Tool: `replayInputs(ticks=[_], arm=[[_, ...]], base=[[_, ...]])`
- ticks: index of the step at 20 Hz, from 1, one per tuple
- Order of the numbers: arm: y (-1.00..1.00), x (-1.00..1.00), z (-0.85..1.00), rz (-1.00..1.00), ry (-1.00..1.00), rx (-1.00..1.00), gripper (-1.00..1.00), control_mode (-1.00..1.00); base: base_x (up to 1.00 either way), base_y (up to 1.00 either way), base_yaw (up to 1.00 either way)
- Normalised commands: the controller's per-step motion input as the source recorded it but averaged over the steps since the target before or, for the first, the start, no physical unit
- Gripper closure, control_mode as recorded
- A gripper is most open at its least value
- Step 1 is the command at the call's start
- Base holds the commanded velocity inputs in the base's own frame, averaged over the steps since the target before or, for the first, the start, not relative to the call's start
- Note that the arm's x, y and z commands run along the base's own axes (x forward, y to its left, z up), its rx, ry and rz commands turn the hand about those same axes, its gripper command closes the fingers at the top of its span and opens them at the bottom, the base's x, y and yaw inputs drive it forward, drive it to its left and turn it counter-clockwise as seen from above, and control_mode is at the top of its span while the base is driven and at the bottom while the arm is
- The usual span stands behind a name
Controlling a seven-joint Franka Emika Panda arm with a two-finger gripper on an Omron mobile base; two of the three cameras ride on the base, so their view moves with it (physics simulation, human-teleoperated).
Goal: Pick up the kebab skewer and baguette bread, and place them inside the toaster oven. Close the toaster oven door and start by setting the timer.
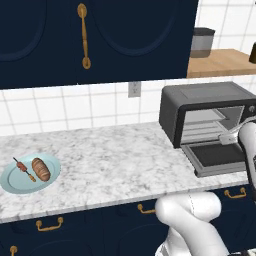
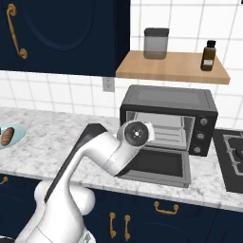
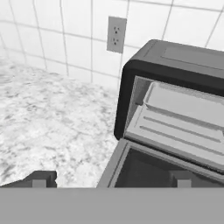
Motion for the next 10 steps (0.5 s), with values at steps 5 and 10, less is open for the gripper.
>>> replayInputs(ticks=[5,10], arm=[[-0.21,0.37,-0.17,0.11,-0.36,0.00,-1.00,-1.00],[-0.03,0.51,-0.24,0.01,-0.20,-0.03,-1.00,-1.00]], base=[[0.00,0.00,0.00],[0.00,0.00,0.00]])
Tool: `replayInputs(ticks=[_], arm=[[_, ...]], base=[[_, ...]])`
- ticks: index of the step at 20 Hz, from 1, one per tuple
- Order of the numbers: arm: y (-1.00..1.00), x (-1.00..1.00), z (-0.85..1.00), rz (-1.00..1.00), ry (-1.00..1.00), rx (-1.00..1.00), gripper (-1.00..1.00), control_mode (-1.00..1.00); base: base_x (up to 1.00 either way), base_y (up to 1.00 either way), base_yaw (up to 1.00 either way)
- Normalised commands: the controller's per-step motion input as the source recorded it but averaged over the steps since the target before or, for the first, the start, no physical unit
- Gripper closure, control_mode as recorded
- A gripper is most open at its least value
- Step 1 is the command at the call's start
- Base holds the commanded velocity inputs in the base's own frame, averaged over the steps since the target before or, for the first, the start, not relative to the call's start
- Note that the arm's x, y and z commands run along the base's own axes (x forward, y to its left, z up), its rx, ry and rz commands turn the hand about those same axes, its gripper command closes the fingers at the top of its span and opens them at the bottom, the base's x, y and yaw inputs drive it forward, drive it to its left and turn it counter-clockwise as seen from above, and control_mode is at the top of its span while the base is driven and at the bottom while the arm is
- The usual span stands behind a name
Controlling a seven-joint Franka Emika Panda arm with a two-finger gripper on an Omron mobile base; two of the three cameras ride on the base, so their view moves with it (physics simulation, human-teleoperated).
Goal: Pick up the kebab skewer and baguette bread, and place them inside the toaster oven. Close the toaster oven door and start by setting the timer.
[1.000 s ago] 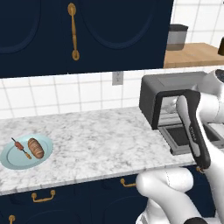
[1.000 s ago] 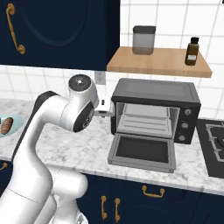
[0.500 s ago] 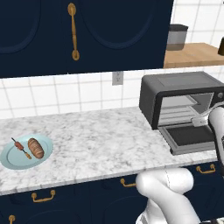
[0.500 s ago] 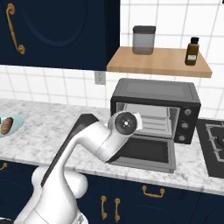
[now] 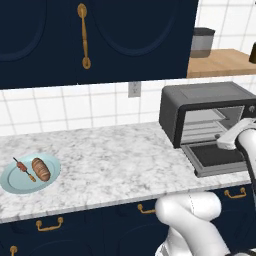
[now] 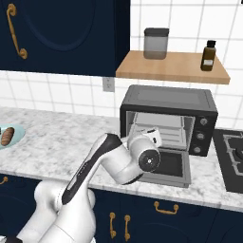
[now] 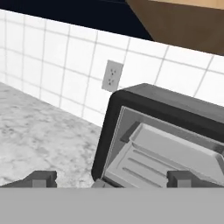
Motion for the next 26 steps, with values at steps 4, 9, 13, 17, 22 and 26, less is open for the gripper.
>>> replayInputs(ticks=[4,9,13,17,22,26], arm=[[-0.34,0.39,-0.23,0.00,-0.14,-0.02,-1.00,-1.00],[-0.46,0.36,-0.21,0.00,-0.08,-0.01,-1.00,-1.00],[-0.27,0.39,-0.06,0.00,-0.06,0.00,-1.00,-1.00],[-0.26,0.22,-0.04,0.03,-0.02,0.00,-1.00,-1.00],[-0.07,0.34,-0.03,0.06,-0.02,-0.02,-1.00,-1.00],[0.00,0.07,-0.01,0.00,-0.02,-0.12,-1.00,-1.00]], base=[[0.00,0.00,0.00],[0.00,0.00,0.00],[0.00,0.00,0.00],[0.00,0.00,0.00],[0.00,0.00,0.00],[0.00,0.00,0.00]])
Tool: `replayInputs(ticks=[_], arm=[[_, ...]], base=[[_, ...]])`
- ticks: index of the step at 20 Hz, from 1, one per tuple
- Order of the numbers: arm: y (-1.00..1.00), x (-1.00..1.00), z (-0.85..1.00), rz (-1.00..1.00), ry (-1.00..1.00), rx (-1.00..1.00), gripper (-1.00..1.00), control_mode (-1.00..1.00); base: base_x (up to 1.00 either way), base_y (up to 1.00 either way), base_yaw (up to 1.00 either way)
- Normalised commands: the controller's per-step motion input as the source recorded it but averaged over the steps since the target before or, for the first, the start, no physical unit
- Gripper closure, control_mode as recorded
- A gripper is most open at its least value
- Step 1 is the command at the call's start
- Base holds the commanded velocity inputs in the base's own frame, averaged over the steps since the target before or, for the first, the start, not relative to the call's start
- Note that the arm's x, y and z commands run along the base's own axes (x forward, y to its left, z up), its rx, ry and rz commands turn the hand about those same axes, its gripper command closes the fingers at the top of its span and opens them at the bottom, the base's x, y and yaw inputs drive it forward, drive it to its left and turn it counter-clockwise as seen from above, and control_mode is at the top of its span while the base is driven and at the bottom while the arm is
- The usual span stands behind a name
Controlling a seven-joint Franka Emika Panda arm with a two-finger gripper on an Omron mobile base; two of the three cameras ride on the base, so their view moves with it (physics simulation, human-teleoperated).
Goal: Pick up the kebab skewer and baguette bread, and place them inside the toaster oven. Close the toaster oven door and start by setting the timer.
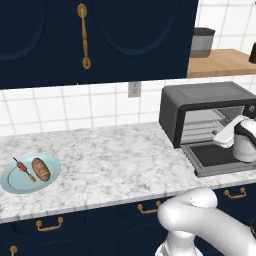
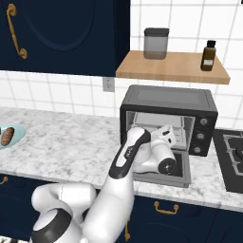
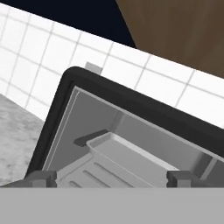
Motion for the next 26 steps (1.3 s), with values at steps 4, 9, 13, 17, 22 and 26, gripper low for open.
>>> replayInputs(ticks=[4,9,13,17,22,26], arm=[[0.00,0.19,-0.01,0.00,-0.06,-0.11,-1.00,-1.00],[0.14,0.31,-0.02,0.00,-0.01,-0.17,-1.00,-1.00],[-0.01,0.28,-0.17,0.00,0.00,-0.12,-1.00,-1.00],[-0.01,0.21,-0.27,0.00,0.01,-0.02,-1.00,-1.00],[0.00,0.27,-0.13,0.00,0.01,0.03,-1.00,-1.00],[-0.05,0.40,-0.02,0.00,0.00,0.00,-1.00,-1.00]], base=[[0.00,0.00,0.00],[0.00,0.00,0.00],[0.00,0.00,0.00],[0.00,0.00,0.00],[0.00,0.00,0.00],[0.00,0.00,0.00]])
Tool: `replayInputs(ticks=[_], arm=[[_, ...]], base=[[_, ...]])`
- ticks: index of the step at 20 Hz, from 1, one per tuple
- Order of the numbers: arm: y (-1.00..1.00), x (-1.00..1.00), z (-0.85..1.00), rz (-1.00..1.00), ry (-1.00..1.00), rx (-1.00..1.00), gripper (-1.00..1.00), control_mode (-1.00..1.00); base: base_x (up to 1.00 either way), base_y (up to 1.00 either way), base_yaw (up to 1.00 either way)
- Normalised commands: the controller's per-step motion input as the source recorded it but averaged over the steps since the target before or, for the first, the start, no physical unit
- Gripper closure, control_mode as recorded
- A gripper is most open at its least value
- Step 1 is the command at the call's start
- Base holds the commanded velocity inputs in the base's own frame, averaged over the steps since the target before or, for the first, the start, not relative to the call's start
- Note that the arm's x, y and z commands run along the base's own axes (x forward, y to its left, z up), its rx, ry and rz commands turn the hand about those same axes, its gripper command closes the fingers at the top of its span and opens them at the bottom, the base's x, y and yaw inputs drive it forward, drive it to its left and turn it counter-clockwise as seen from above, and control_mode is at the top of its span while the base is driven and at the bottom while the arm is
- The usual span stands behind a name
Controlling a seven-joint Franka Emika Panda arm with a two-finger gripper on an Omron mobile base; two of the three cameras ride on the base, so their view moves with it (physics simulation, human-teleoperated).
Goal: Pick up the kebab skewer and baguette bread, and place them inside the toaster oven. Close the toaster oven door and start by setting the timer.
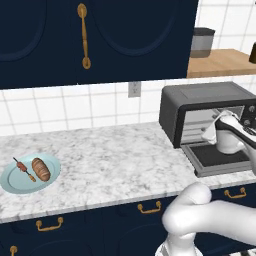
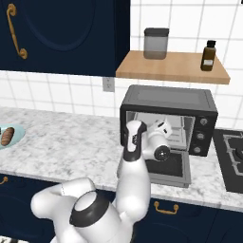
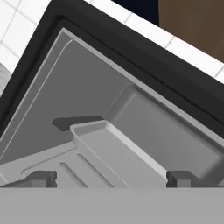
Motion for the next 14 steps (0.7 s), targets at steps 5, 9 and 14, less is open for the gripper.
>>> replayInputs(ticks=[5,9,14], arm=[[-0.05,0.40,-0.12,0.00,0.01,0.00,-1.00,-1.00],[0.00,0.51,-0.16,0.00,0.01,0.00,-1.00,-1.00],[-0.09,0.39,-0.20,0.00,0.02,0.00,-1.00,-1.00]], base=[[0.00,0.00,0.00],[0.00,0.00,0.00],[0.00,0.00,0.00]])
